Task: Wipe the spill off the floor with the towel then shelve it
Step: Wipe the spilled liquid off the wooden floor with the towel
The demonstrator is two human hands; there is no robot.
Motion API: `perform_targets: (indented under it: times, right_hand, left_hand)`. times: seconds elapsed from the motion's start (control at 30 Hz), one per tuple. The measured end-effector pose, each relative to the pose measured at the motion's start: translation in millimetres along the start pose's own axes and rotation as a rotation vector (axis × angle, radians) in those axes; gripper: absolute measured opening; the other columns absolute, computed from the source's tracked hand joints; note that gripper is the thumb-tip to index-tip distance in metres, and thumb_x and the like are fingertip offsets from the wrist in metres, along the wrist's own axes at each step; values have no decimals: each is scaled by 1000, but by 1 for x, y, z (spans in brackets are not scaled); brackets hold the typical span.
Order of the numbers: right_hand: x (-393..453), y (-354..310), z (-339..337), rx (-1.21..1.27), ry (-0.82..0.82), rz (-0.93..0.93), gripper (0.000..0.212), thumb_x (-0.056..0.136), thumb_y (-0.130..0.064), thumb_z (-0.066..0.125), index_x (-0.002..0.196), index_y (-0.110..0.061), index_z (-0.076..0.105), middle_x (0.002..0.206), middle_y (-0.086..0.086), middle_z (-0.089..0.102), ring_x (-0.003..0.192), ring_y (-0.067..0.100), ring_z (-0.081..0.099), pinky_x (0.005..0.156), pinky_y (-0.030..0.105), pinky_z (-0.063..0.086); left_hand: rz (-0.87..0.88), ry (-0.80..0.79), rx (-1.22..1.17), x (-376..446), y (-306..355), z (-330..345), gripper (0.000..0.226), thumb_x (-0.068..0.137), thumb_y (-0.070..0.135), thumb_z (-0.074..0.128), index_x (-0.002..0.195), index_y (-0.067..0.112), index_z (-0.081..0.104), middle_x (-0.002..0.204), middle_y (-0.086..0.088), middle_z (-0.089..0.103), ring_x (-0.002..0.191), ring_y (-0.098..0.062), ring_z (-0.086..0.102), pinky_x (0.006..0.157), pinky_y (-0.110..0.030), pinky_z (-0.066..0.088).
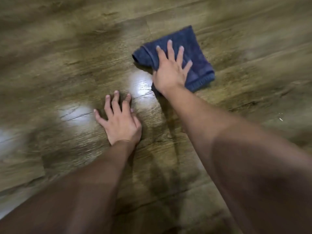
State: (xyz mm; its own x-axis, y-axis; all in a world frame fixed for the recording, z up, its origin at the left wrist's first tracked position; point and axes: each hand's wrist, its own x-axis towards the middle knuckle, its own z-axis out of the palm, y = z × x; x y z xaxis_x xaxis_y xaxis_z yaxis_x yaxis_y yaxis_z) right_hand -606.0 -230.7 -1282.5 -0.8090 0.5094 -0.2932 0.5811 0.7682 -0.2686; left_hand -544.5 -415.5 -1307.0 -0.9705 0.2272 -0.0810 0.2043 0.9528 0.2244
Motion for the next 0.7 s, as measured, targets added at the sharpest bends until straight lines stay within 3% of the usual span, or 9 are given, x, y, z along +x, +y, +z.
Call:
perform_targets:
  times: [0.1, 0.27, 0.47, 0.57, 0.7]
  right_hand:
    - [-4, 5, 2, -36, 47, -69, 71, 93, -32, 58, 155, -39, 24, 169, -6, 1, 155, 31, -3, 119, 63, 4]
    - [-96, 30, 29, -113, 168, -210, 72, 87, -32, 59, 153, -38, 32, 168, -7, 12, 155, 27, 9, 120, 57, 11]
    - [-209, 59, 55, -197, 151, -147, 74, 84, -32, 56, 154, -34, 33, 167, -4, 17, 154, 28, 13, 120, 58, 13]
    - [-236, 75, 57, -209, 119, -176, 75, 83, -34, 59, 154, -35, 35, 167, -4, 20, 154, 29, 15, 119, 60, 16]
    - [-244, 82, 61, -211, 99, -182, 83, 77, -36, 69, 153, -35, 35, 166, -3, 23, 153, 29, 16, 118, 60, 15]
  left_hand:
    - [-13, 17, -10, -1, 1, -1, 63, 83, 37, 26, 141, 30, 50, 160, -2, 34, 151, -27, 22, 113, -70, 13]
    - [-5, 18, -10, 1, 0, -1, 62, 82, 35, 33, 142, 30, 49, 160, 2, 34, 151, -26, 22, 113, -70, 13]
    - [1, -87, 33, 0, -1, -10, 66, 79, 34, 41, 145, 35, 45, 163, 7, 29, 151, -24, 20, 113, -64, 18]
    - [145, -92, 48, 13, -25, -19, 63, 79, 37, 39, 141, 34, 49, 157, 3, 39, 137, -29, 34, 103, -53, 28]
    - [194, 40, -5, 17, -59, -17, 44, 92, 35, 40, 132, 24, 56, 141, -4, 49, 124, -31, 42, 99, -47, 26]
